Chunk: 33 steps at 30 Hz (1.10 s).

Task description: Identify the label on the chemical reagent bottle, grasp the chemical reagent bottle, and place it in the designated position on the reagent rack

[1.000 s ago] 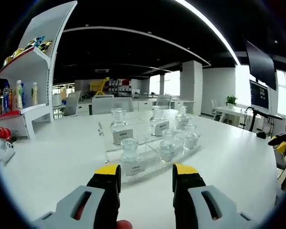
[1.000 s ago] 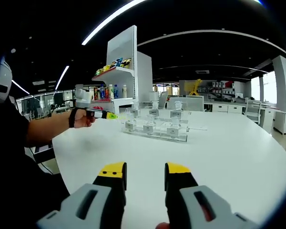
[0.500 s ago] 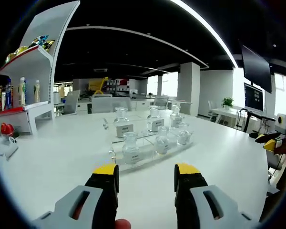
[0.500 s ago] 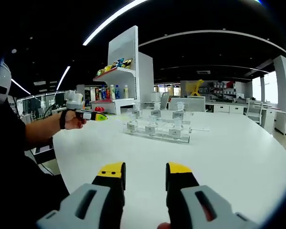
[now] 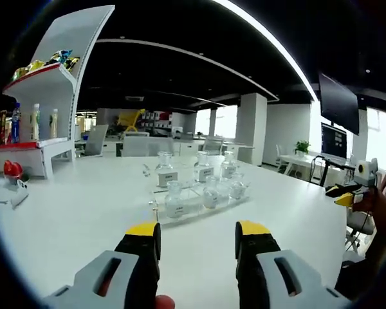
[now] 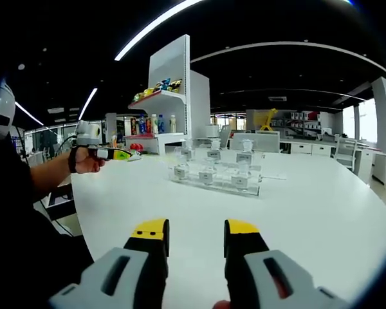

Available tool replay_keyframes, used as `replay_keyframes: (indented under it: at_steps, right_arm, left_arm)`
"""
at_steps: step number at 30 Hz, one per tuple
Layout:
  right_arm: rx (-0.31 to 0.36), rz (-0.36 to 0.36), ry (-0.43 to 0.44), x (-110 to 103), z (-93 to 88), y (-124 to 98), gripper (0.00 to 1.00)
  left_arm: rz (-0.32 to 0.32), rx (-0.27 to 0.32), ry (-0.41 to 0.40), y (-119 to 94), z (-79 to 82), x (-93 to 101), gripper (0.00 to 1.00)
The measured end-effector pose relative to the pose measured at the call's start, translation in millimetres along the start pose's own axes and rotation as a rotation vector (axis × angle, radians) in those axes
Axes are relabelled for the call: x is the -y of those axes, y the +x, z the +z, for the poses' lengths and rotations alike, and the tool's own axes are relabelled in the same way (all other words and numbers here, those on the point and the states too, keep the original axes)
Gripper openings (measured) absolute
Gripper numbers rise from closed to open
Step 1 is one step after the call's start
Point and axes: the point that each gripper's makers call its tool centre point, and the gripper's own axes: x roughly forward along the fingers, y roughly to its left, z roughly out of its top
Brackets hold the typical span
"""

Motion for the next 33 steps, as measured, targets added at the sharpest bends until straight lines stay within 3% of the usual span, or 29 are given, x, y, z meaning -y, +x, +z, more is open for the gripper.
replay_keyframes:
  at_steps: [16,33]
  right_arm:
    - [-0.001,0.018,-0.011,-6.3,3.0,4.5,0.33]
    - [0.000,0.016,-0.007,-5.7,1.5,3.6,0.33]
  left_arm:
    - [0.007,0.004,-0.021,-35.2,-13.4,0.8,0.47]
    - [-0.035,0.012,-0.001,-73.9,-13.4,30.8,0.47]
